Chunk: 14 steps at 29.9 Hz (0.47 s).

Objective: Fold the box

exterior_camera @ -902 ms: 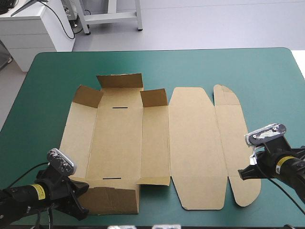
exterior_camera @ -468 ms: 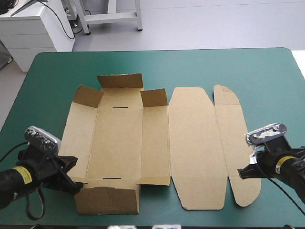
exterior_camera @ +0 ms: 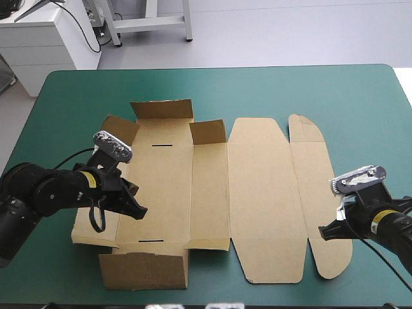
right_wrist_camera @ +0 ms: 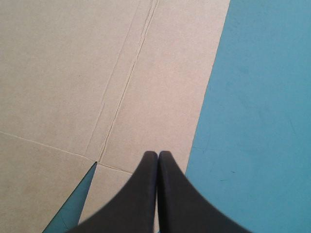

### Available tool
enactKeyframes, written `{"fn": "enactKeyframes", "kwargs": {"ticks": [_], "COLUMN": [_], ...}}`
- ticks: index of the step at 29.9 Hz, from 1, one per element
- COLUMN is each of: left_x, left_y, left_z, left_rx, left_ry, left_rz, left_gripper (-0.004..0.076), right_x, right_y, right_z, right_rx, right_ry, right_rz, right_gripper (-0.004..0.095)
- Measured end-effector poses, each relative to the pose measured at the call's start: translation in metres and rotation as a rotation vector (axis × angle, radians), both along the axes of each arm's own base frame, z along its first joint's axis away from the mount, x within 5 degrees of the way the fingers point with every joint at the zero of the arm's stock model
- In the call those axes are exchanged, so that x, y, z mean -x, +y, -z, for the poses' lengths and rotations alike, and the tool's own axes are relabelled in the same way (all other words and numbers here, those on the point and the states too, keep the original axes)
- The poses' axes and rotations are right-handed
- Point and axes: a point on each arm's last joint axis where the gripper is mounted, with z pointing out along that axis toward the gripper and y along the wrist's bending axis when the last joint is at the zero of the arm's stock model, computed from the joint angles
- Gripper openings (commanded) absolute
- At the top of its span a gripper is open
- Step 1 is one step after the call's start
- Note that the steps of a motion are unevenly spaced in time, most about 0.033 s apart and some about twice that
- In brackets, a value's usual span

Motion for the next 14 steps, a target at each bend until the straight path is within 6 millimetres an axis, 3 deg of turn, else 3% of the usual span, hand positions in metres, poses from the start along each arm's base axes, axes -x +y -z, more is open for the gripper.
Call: {"fn": "enactKeyframes", "kwargs": {"ticks": [7, 14], "left_x": [-0.024, -0.04], "left_y": [-0.011, 0.029], "left_z": [0.013, 0.005], "left_rx": [0.088, 0.262], "left_ry": [0.068, 0.097], "left_rz": [0.008, -0.075], "left_gripper": [0.0019, 0.0018], "right_x": [0.0, 0.0], "right_y": [0.0, 0.0], "right_z": [0.0, 0.0], "right_rx": [-0.004, -0.002], "right_ry": [0.001, 0.001], "right_rz": [-0.001, -0.004], "right_gripper": [-0.0021, -0.0021]}}
